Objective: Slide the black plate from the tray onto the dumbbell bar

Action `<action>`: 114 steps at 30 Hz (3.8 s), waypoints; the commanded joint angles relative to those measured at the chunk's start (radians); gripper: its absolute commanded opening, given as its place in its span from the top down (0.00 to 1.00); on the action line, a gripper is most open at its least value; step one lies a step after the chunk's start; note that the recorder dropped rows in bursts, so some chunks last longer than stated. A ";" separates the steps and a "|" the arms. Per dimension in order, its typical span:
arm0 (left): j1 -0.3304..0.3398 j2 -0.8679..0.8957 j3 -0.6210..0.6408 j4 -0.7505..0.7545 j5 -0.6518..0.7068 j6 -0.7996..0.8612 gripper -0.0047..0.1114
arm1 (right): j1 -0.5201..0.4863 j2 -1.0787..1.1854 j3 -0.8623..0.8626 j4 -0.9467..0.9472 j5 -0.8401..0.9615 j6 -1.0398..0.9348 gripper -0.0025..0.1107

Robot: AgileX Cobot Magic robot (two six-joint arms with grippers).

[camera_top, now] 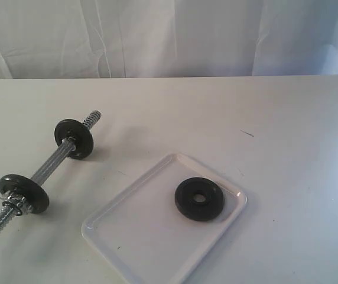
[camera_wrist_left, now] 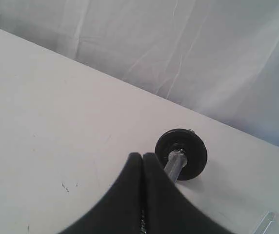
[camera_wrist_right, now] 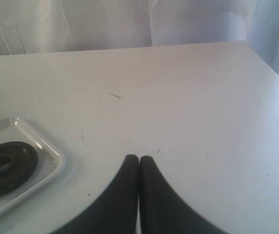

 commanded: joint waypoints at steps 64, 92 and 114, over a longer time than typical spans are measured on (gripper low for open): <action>-0.088 1.741 -1.347 -0.262 0.864 0.937 0.28 | -0.003 -0.005 0.005 -0.001 -0.013 0.002 0.98; -0.128 1.946 -1.347 -0.291 0.766 0.973 0.28 | -0.003 -0.005 0.005 -0.001 -0.013 0.004 0.98; -0.156 1.978 -1.347 -0.243 0.722 0.918 0.29 | -0.003 -0.005 0.005 -0.001 -0.013 0.004 0.98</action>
